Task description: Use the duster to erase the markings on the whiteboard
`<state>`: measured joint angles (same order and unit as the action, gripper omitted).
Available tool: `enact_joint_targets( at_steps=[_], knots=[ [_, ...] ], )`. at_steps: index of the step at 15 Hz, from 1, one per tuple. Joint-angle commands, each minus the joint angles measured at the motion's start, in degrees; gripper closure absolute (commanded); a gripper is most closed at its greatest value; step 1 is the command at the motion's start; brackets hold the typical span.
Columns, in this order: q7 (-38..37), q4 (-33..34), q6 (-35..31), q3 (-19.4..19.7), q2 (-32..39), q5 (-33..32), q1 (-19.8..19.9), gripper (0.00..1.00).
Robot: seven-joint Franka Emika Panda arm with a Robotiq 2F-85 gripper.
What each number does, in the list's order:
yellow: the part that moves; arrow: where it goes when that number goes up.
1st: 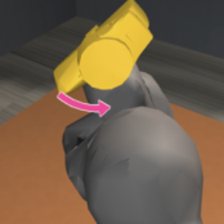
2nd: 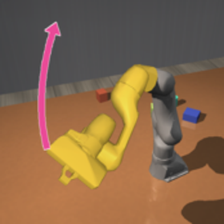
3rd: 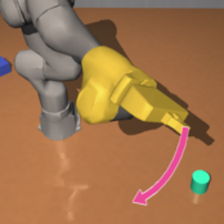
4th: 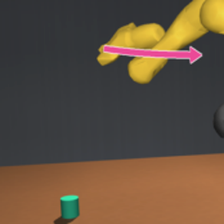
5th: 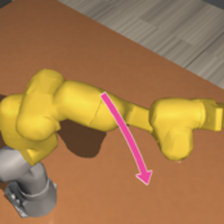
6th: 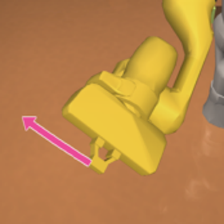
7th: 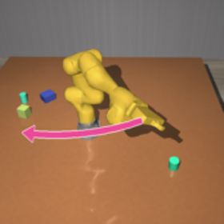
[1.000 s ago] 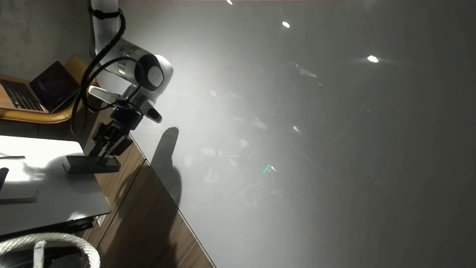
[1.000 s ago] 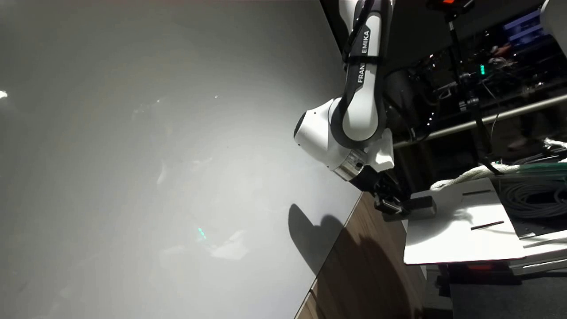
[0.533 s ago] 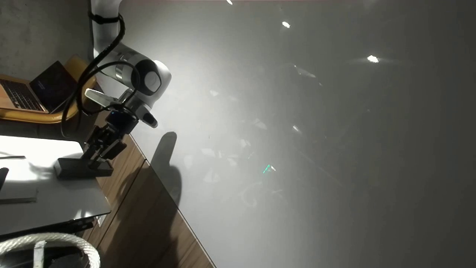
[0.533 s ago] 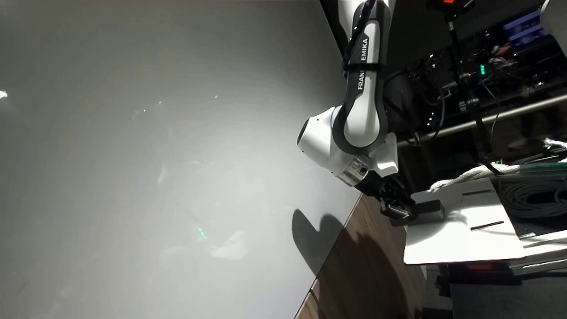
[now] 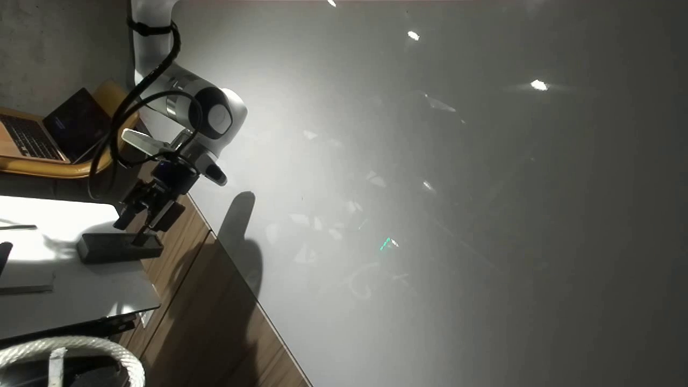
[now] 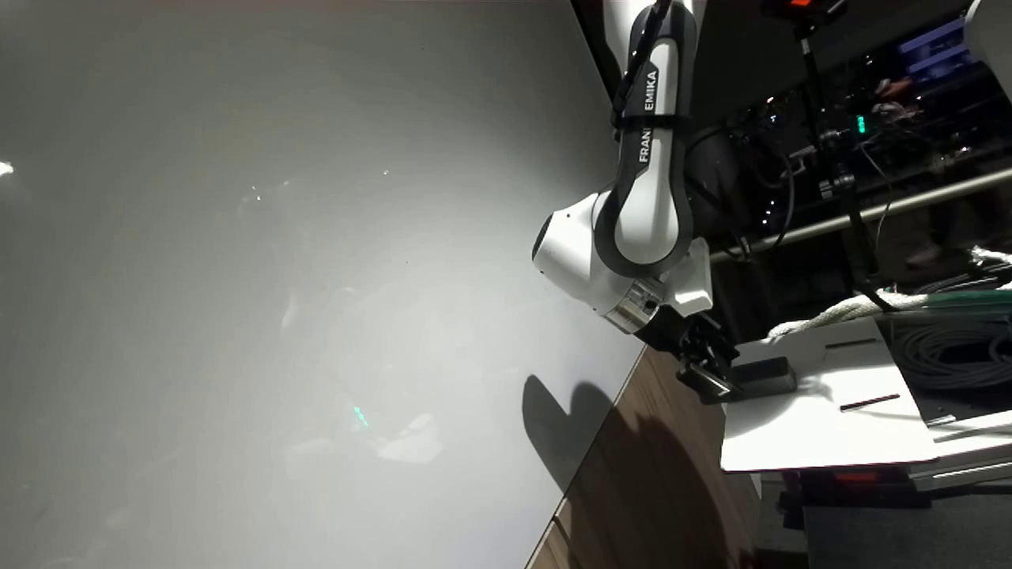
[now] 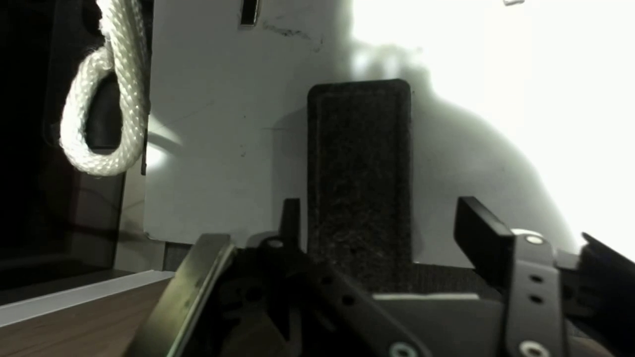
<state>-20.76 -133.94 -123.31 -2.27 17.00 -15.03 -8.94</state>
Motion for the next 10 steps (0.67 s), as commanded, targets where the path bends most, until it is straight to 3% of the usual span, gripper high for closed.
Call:
enact_joint_targets(
  at_steps=[1,10],
  knots=[
    [1.03,-0.11,1.65,-0.37,-1.91,1.02,-0.27,0.0],
    [-0.43,-3.67,4.5,-1.7,-20.27,-3.08,-0.39,0.0]
  ],
)
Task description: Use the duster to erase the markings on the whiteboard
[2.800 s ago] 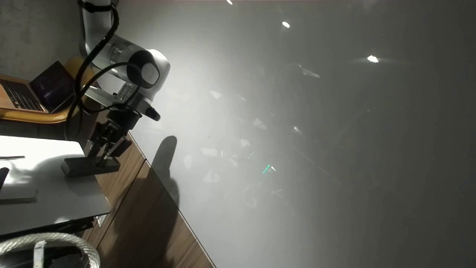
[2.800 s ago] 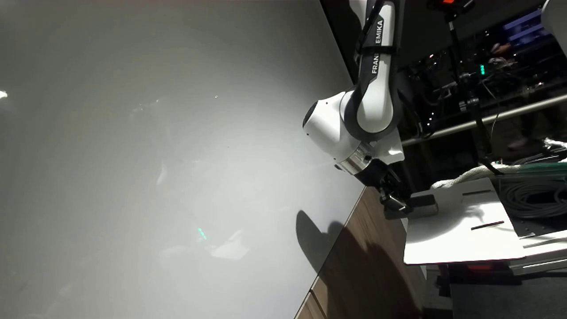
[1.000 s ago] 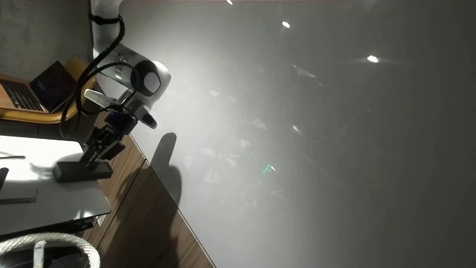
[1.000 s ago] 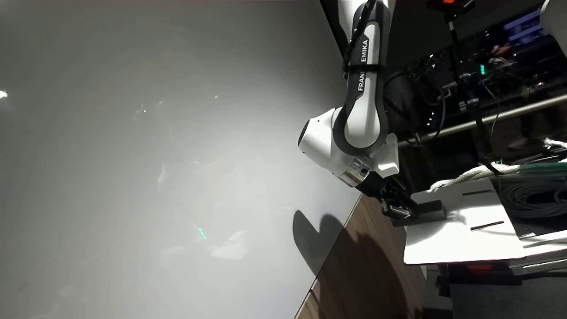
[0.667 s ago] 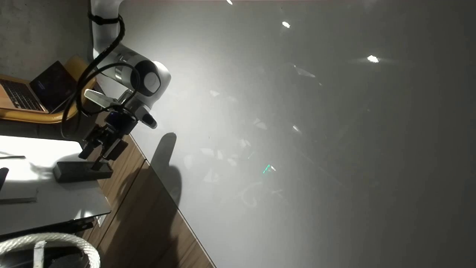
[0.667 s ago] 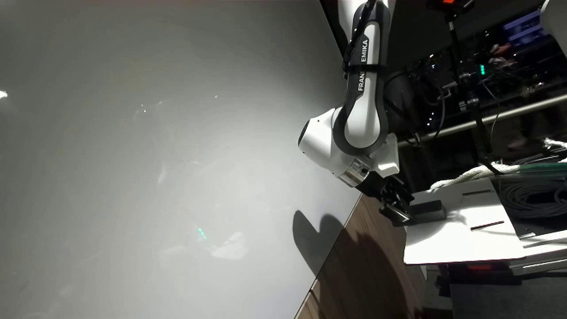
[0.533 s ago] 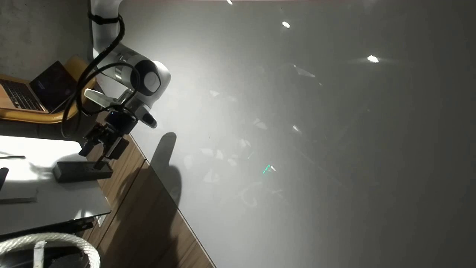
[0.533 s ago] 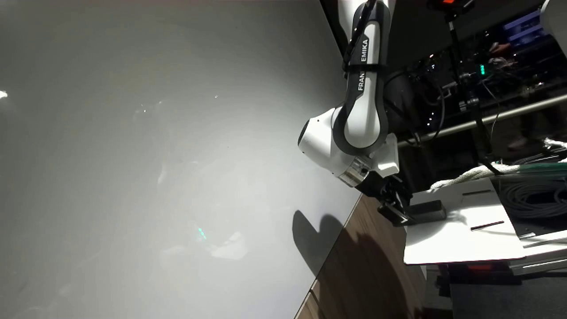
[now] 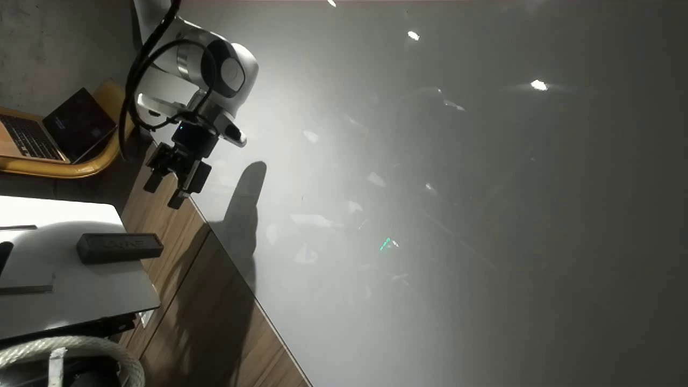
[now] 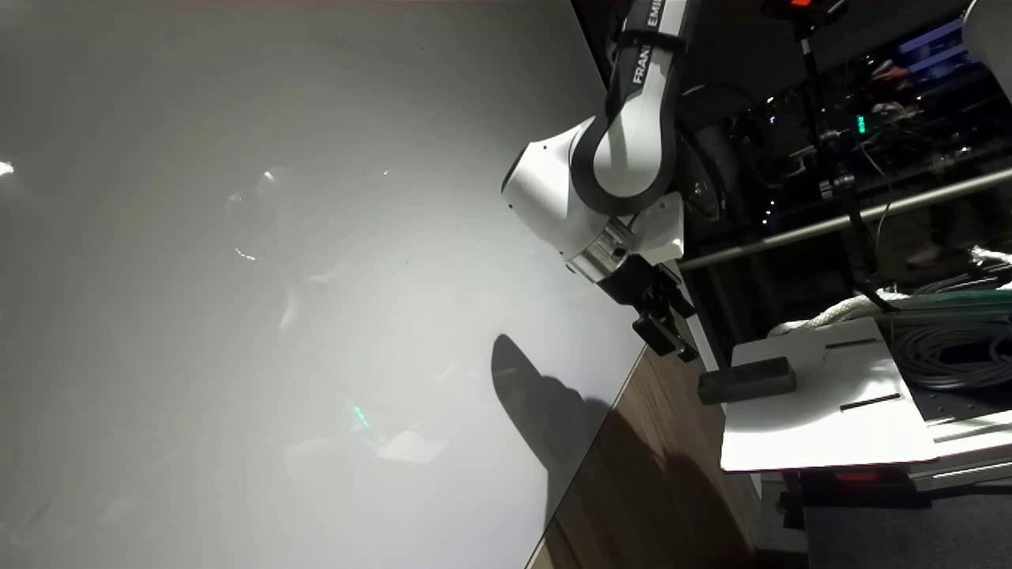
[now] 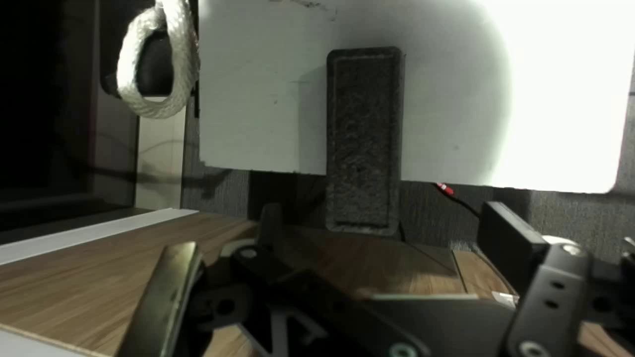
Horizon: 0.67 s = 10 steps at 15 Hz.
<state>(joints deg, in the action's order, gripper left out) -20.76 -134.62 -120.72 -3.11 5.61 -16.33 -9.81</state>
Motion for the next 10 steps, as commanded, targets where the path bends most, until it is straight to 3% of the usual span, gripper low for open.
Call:
enact_joint_targets(
  at_steps=[1,10],
  knots=[
    [-0.31,-3.25,2.34,-1.19,-11.26,-2.15,0.75,0.0],
    [0.36,-6.64,3.69,-4.59,-28.62,-1.77,3.46,0.0]
  ],
)
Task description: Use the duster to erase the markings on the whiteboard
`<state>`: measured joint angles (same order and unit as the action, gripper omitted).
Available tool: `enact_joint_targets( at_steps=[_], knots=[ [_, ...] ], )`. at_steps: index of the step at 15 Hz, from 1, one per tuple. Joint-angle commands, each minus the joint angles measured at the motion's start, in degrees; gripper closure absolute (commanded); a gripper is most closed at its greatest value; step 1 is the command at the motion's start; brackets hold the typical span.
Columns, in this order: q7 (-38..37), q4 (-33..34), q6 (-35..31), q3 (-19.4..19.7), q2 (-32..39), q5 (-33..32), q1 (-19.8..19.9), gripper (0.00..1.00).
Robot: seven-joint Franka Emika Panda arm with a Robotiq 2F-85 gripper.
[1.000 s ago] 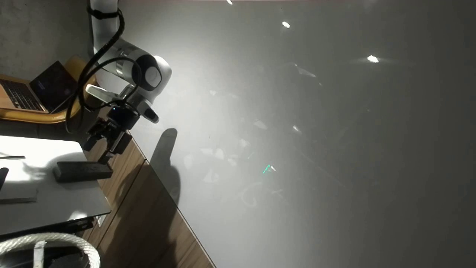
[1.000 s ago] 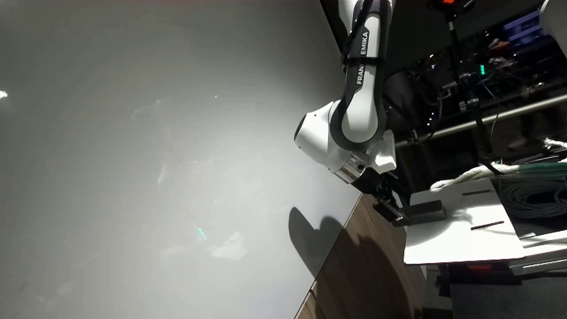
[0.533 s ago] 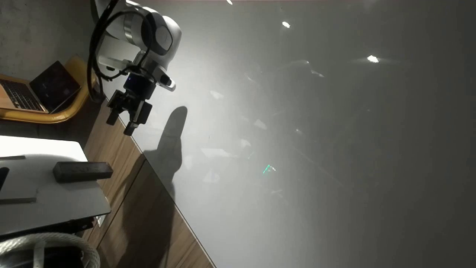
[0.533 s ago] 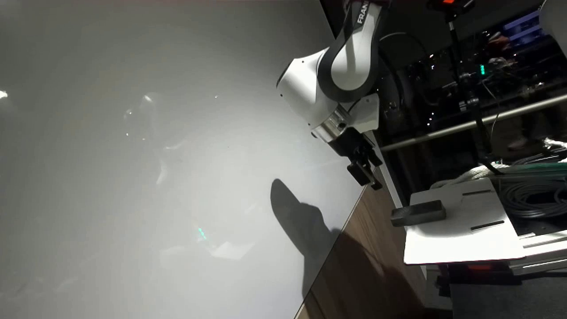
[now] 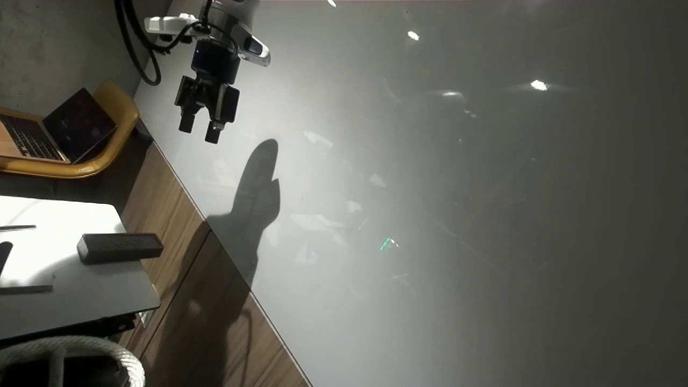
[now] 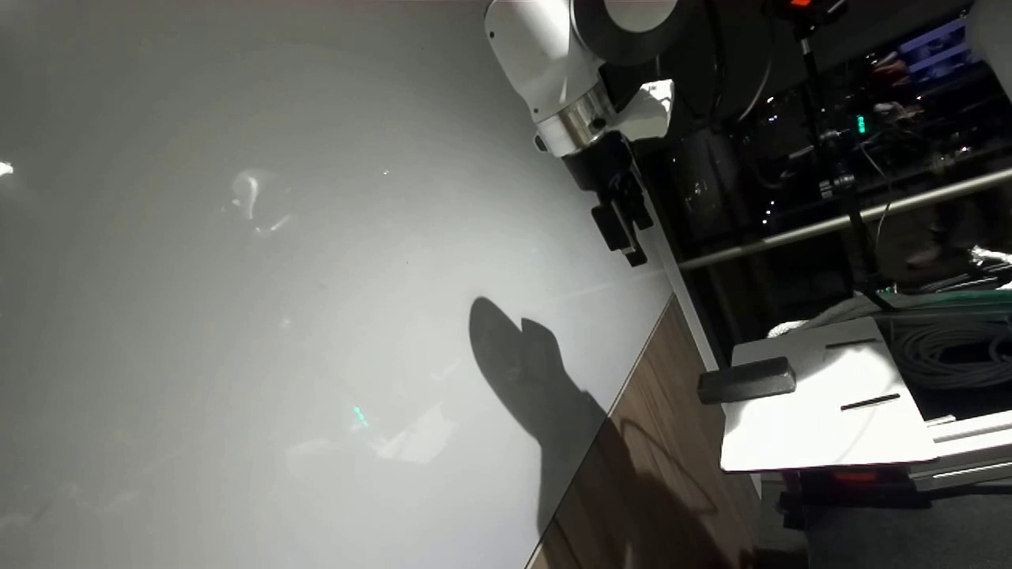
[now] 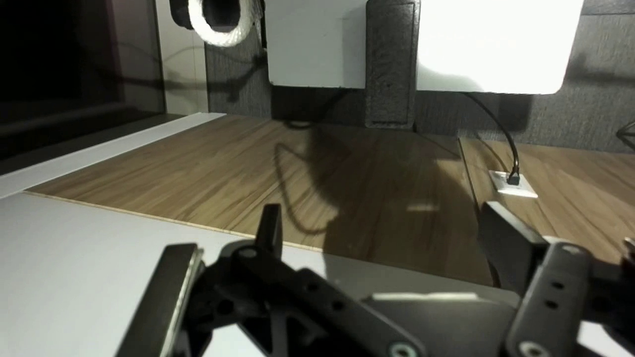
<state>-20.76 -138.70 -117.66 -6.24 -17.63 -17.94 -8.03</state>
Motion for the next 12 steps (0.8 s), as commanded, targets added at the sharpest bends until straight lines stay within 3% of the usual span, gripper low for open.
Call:
enact_joint_targets(
  at_steps=[1,12],
  knots=[
    [0.44,-0.44,-0.03,-1.83,-1.59,0.57,1.95,0.0],
    [0.51,-2.4,-0.05,-2.15,-4.64,0.65,2.38,0.0]
  ],
)
